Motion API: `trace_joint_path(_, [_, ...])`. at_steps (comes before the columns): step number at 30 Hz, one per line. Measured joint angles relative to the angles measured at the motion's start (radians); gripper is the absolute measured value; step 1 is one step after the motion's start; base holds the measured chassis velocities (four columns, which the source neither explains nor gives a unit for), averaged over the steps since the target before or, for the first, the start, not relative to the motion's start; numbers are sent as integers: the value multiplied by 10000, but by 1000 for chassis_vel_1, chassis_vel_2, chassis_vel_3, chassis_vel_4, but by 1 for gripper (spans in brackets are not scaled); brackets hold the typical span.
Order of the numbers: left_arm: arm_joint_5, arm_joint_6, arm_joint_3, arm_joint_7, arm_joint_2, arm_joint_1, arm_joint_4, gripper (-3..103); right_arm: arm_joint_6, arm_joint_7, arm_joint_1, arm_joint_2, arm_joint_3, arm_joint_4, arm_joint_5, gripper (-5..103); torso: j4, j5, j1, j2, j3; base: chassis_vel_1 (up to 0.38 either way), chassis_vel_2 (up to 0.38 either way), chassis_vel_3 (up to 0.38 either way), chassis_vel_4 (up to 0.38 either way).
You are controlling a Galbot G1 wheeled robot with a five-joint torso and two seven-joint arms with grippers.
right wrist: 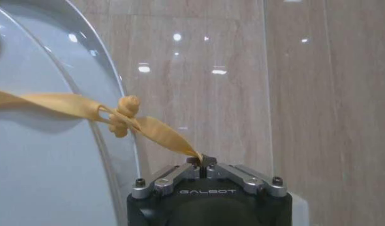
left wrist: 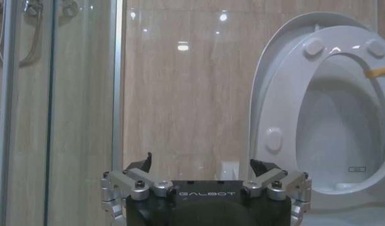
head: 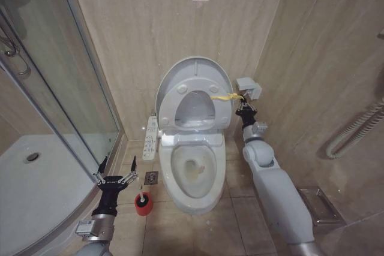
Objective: Open the toilet lid, clean the toilet bowl with a toilet brush, close the toilet lid, and flush.
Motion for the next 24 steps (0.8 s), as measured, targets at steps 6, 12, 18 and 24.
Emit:
trace_joint_path(6, [0,0,0,0,0,1,0,100,34,-95,615,71,-189,-595,14,1,1,0,0,0,-1,0,0,0,0])
trace_joint_path(12, [0,0,0,0,0,1,0,100,173,-223,1348,261,-403,-1452,-15,1,4,0,-2,0,-1,0,0,0,0])
trace_joint_path(18, [0,0,0,0,0,0,0,100,303,-365,1922,294,-566,-2100,-87,1,4,0,-1,0,-1,0,0,0,0])
trace_joint_path(24, [0,0,0,0,0,0,0,100,382,-457,2560,305,-678,-2651,-158,1,4,0,-2,0,-2,0,0,0,0])
